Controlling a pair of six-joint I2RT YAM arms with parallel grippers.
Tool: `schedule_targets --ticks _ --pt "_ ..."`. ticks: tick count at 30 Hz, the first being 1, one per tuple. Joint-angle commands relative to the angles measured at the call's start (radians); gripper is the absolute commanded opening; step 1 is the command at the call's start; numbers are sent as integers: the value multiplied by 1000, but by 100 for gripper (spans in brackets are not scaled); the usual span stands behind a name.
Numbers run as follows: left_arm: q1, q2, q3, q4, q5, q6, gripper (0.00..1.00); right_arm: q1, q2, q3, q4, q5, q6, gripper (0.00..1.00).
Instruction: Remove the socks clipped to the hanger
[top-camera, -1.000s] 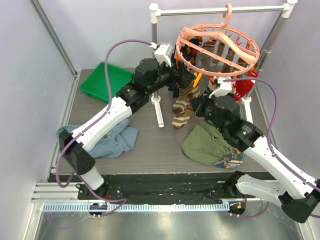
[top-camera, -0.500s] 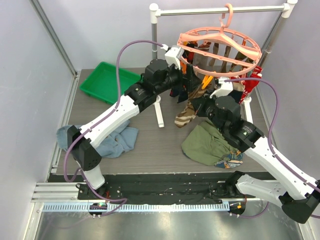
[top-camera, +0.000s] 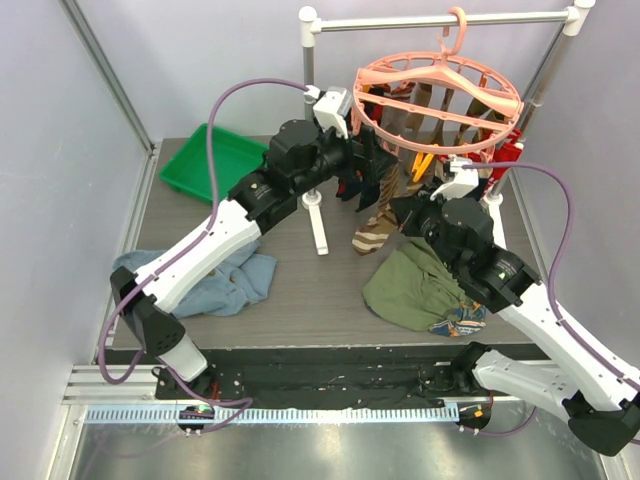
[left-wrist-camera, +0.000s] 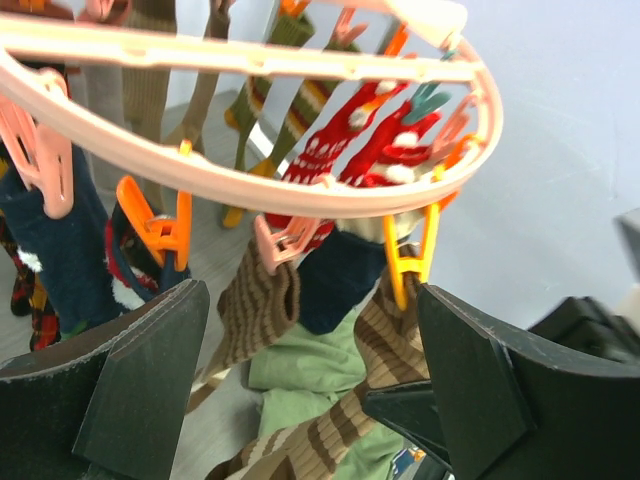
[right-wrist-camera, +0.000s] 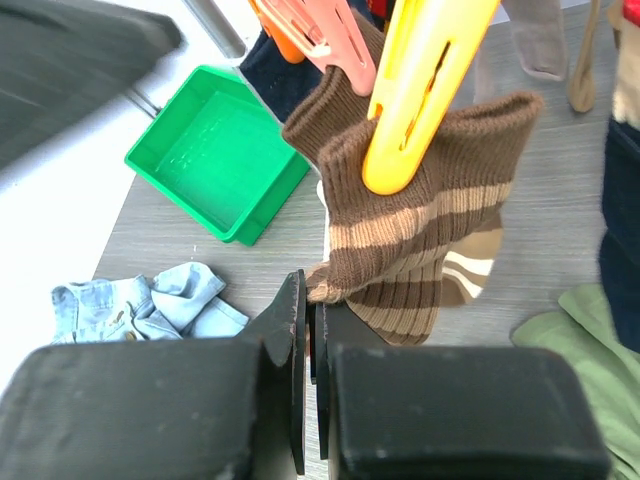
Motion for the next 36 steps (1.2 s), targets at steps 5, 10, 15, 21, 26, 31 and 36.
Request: schedule_targets --ticks 5,10,15,21,26,31,36 --pt "-14 -33 61 20 86 -12 88 2 -87 -49 51 18 -21 1" --pt "-41 33 127 -10 85 -7 86 2 -88 -57 59 8 -29 1" --pt "-65 111 201 -16 80 5 86 2 -107 -65 62 12 -47 1" --pt "-85 200 312 -66 65 27 84 0 -119 -72 62 9 -47 1" --pt "-85 231 324 -54 59 19 82 2 -119 -79 63 1 -50 1" --pt "-87 237 336 -46 60 14 81 2 -120 -83 63 3 -49 1" --pt "-90 248 345 -39 62 25 77 2 -116 -86 63 3 -47 1"
